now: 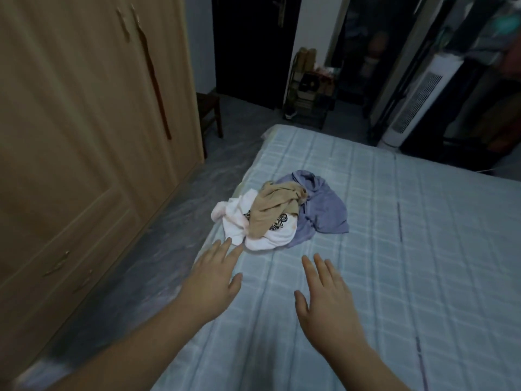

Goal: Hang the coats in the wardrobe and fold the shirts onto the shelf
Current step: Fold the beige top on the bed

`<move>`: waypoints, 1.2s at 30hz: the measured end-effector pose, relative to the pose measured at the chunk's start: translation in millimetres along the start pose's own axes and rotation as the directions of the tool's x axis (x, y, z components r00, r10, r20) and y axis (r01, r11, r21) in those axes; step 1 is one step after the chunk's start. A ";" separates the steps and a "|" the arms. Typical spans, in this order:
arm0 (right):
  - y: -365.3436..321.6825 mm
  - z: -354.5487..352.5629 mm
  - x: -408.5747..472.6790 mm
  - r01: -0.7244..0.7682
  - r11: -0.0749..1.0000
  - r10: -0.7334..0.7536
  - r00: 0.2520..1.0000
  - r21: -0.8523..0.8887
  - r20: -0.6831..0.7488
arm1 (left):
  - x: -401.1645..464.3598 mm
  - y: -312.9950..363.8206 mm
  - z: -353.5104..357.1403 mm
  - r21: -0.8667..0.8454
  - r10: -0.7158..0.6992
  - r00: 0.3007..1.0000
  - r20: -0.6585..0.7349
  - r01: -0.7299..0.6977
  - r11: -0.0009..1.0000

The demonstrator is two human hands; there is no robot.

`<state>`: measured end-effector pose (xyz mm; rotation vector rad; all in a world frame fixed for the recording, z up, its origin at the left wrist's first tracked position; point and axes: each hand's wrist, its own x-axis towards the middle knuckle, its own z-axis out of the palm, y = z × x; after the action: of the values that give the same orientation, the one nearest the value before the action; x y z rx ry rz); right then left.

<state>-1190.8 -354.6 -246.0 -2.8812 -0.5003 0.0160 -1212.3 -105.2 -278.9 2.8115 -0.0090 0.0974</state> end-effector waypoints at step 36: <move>51.7 112.4 -14.3 -0.067 0.956 -0.010 0.966 0.285 0.259 | 0.3 54.1 140.4 -0.543 0.183 0.969 0.167 -0.064 0.838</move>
<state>-1192.5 -383.2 -367.2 -2.6047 -0.4563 0.4389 -1203.6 -201.7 -394.0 2.2420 -0.2347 -0.1575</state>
